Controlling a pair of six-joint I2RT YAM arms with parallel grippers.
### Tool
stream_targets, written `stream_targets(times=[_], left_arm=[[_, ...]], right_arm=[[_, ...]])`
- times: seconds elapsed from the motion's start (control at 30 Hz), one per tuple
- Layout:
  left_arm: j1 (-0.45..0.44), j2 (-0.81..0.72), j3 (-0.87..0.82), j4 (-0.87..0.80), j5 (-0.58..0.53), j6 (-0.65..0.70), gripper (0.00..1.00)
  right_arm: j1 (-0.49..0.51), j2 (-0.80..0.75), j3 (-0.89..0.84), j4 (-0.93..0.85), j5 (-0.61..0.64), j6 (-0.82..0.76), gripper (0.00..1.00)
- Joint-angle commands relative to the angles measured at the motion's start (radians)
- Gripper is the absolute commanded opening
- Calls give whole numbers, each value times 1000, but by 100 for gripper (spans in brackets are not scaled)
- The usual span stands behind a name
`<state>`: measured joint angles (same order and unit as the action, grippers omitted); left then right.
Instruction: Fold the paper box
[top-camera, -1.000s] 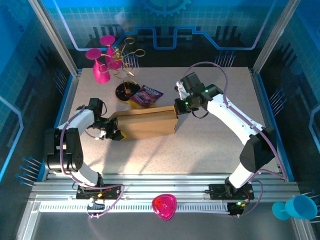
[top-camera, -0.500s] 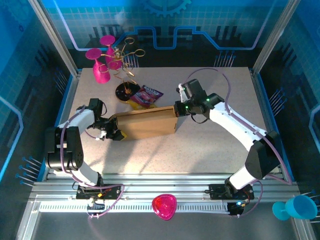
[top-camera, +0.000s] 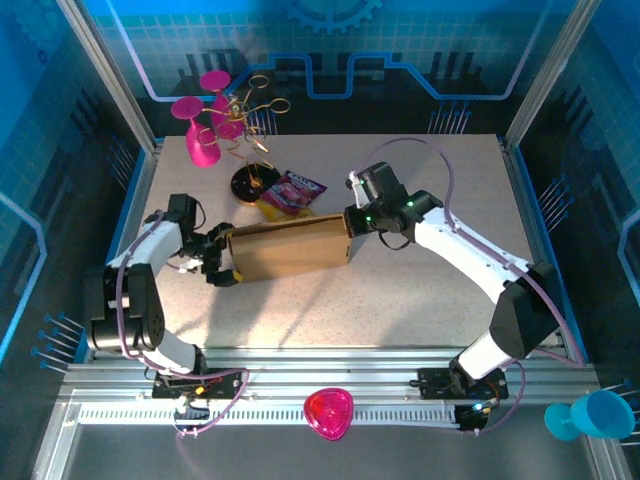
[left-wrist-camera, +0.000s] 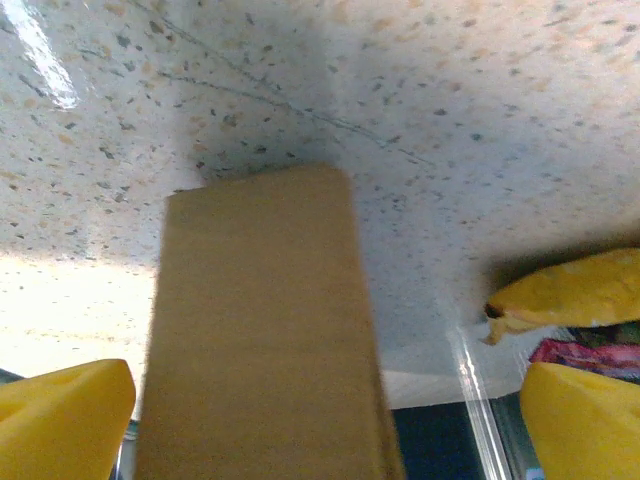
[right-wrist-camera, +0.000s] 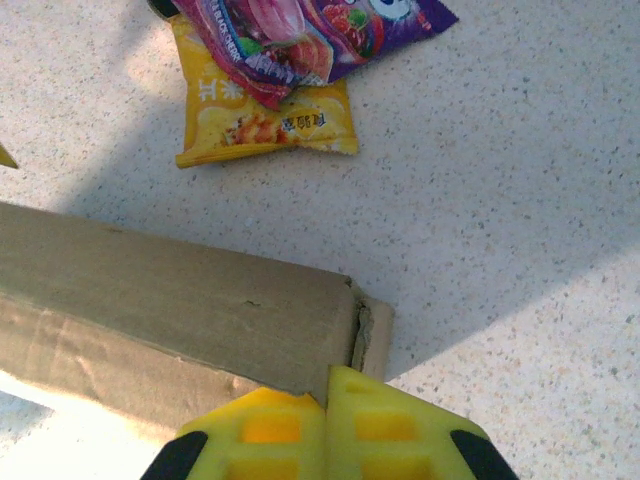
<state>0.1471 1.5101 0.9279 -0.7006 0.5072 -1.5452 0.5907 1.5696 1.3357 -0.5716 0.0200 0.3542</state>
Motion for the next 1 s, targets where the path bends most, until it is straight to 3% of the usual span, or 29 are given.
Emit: stream_targets(times=[0.0, 0.27, 0.5, 0.7, 0.77, 0.87, 0.97], left_arm=[[15, -58, -47, -16, -11, 54, 99], [49, -129, -84, -53, -26, 96, 99], [77, -160, 12, -192, -193, 283, 97], [92, -289, -21, -202, -343, 384, 65], [92, -328, 9, -240, -419, 443, 59], [79, -351, 91, -261, -504, 635, 55], [40, -355, 167, -167, -450, 925, 42]], right_arm=[[18, 66, 27, -89, 5, -21, 0], [20, 126, 103, -129, 30, -32, 0], [20, 202, 208, -221, 63, -27, 0], [20, 239, 265, -271, 93, -27, 0], [20, 244, 279, -272, 93, -31, 0], [20, 252, 297, -274, 90, -47, 0], [20, 258, 313, -280, 90, -64, 0]])
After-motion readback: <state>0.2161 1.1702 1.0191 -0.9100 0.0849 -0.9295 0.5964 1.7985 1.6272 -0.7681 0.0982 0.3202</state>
